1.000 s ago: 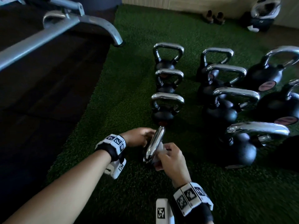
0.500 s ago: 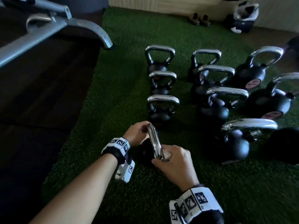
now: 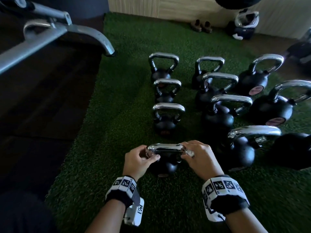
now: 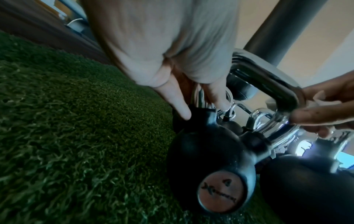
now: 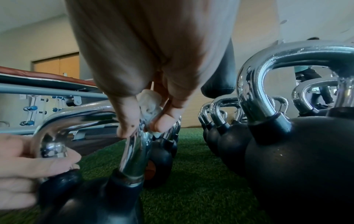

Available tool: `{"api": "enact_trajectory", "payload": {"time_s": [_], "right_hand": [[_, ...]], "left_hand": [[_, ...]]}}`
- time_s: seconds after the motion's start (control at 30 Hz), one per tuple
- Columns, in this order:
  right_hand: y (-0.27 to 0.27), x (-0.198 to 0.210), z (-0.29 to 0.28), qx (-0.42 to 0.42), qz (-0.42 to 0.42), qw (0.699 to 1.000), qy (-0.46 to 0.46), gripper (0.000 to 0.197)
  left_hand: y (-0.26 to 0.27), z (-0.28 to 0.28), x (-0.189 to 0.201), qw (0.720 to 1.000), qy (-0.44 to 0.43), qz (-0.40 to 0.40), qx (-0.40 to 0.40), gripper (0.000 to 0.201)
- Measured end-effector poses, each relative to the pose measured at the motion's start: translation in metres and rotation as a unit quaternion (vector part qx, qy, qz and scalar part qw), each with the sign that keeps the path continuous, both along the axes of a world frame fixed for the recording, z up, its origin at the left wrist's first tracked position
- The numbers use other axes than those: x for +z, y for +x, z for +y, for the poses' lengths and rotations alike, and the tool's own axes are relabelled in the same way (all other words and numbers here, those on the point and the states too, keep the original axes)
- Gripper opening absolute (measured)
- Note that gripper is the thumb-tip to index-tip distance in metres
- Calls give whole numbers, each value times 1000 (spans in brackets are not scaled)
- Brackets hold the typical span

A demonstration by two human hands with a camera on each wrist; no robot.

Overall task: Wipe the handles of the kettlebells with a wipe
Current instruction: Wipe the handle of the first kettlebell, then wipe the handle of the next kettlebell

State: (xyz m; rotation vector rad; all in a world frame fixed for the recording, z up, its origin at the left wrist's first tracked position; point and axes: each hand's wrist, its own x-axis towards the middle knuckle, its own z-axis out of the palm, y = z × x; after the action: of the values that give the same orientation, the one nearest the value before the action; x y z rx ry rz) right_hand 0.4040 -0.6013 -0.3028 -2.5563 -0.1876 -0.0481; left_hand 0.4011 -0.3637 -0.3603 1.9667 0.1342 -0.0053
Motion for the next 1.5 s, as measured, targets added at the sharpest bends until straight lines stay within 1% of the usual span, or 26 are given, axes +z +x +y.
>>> {"api": "enact_trajectory", "payload": {"time_s": [0.13, 0.17, 0.23, 0.27, 0.33, 0.37, 0.4, 0.43, 0.53, 0.6, 0.67, 0.73, 0.8, 0.83, 0.9, 0.97, 1.07, 1.13, 1.2, 1.27, 1.37, 1.43, 1.5], "right_hand": [[-13, 0, 2, -20, 5, 1000, -6, 46], [-13, 2, 2, -23, 19, 999, -11, 46], [-11, 11, -3, -29, 72, 997, -27, 46], [-11, 19, -7, -33, 103, 994, -28, 46], [-6, 38, -14, -27, 138, 990, -24, 46], [-2, 46, -17, -22, 144, 989, -18, 45], [3, 54, -20, -19, 148, 989, -4, 46], [10, 61, -20, -25, 153, 988, 11, 46], [38, 74, -17, -36, 142, 987, 60, 48], [55, 81, -16, -27, 133, 985, 103, 50], [74, 89, -17, -2, 135, 982, 132, 47], [93, 98, -21, 15, 134, 983, 127, 46], [109, 104, -25, 31, 129, 987, 94, 48], [118, 107, -28, 41, 125, 989, 73, 48], [135, 114, -35, 57, 109, 992, 42, 45], [149, 119, -38, 72, 101, 992, 39, 43], [161, 117, -37, 73, 101, 991, 47, 44], [167, 110, -33, 83, 100, 990, 48, 45], [172, 103, -28, 96, 92, 990, 46, 42], [178, 98, -24, 100, 75, 992, 35, 37], [185, 91, -21, 99, 45, 994, 30, 31], [187, 86, -19, 96, 42, 994, 27, 26], [187, 82, -14, 94, 29, 995, 21, 26]], "left_hand": [[2, 6, 3, 997, -8, 11, -69, 19], [3, 8, 6, 996, -6, 28, -86, 20], [13, 17, 10, 985, 24, 95, -142, 25], [20, 21, 12, 971, 65, 140, -185, 32], [34, 26, 24, 924, 179, 224, -252, 52], [41, 28, 28, 904, 229, 244, -265, 58], [46, 27, 34, 895, 255, 252, -266, 61], [50, 27, 37, 896, 258, 252, -258, 61], [71, 29, 40, 917, 227, 244, -221, 58], [86, 29, 49, 928, 205, 235, -204, 49], [96, 31, 61, 939, 178, 222, -194, 43], [105, 35, 74, 943, 170, 216, -188, 40], [120, 38, 86, 940, 171, 227, -190, 39], [129, 39, 94, 933, 178, 241, -198, 40], [147, 39, 118, 913, 203, 276, -221, 40], [162, 42, 142, 895, 210, 315, -236, 39], [178, 49, 157, 895, 211, 323, -223, 33], [179, 53, 151, 895, 227, 324, -206, 31], [180, 58, 132, 893, 241, 328, -194, 31], [184, 59, 110, 896, 241, 326, -179, 36], [196, 56, 77, 906, 209, 321, -180, 51], [201, 49, 59, 921, 161, 305, -179, 67], [207, 38, 41, 943, 113, 262, -171, 82]]}}
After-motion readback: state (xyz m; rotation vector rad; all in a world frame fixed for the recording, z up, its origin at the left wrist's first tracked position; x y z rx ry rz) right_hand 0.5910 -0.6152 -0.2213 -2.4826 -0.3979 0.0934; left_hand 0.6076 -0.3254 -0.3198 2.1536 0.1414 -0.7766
